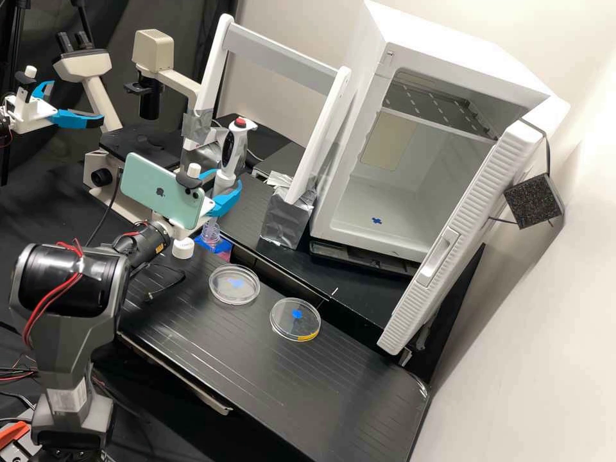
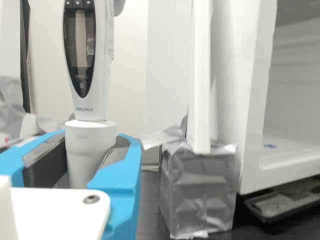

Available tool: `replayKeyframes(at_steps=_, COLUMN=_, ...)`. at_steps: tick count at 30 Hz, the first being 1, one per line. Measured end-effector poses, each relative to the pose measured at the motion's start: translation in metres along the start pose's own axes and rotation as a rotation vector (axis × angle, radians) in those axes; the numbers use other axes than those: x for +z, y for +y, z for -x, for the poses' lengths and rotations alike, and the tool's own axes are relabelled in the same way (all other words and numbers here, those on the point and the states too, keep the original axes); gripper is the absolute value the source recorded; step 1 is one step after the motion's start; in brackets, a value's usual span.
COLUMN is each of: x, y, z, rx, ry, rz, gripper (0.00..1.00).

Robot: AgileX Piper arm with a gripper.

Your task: Use the pipette

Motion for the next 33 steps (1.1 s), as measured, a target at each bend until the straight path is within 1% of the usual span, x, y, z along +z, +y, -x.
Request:
replayKeyframes(at_steps=2, x=-0.003, y=0.006, z=0.002, rx=0.015, ry=0.014, rz=0.001, gripper=0.00)
replayKeyframes(at_steps=6, x=-0.011, y=0.018, z=0.005, rx=0.048, ry=0.052, rz=-0.019, gripper=0.00)
replayKeyframes(at_steps=10, x=-0.019, y=0.027, z=0.009, rx=0.068, ry=0.101, rz=0.000, gripper=0.00)
replayKeyframes(at_steps=12, x=-0.023, y=0.032, z=0.011, rx=0.080, ry=0.124, rz=0.001, gripper=0.00)
replayKeyframes(at_steps=16, x=-0.028, y=0.041, z=0.014, rx=0.104, ry=0.155, rz=0.017, gripper=0.00)
replayKeyframes(at_steps=20, x=-0.033, y=0.048, z=0.017, rx=0.124, ry=0.177, rz=0.011, gripper=0.00)
replayKeyframes(at_steps=23, x=-0.035, y=0.057, z=0.019, rx=0.154, ry=0.198, rz=0.006, gripper=0.00)
replayKeyframes(at_steps=24, x=-0.035, y=0.062, z=0.020, rx=0.168, ry=0.209, rz=-0.001, gripper=0.00)
replayKeyframes(at_steps=28, x=-0.031, y=0.078, z=0.027, rx=0.197, ry=0.250, rz=-0.013, gripper=0.00)
replayKeyframes(at_steps=31, x=-0.024, y=0.087, z=0.033, rx=0.203, ry=0.270, rz=-0.013, gripper=0.00)
replayKeyframes(at_steps=32, x=-0.020, y=0.091, z=0.035, rx=0.206, ry=0.276, rz=-0.004, gripper=0.00)
replayKeyframes(at_steps=33, x=-0.016, y=0.094, z=0.038, rx=0.208, ry=0.277, rz=-0.002, gripper=0.00)
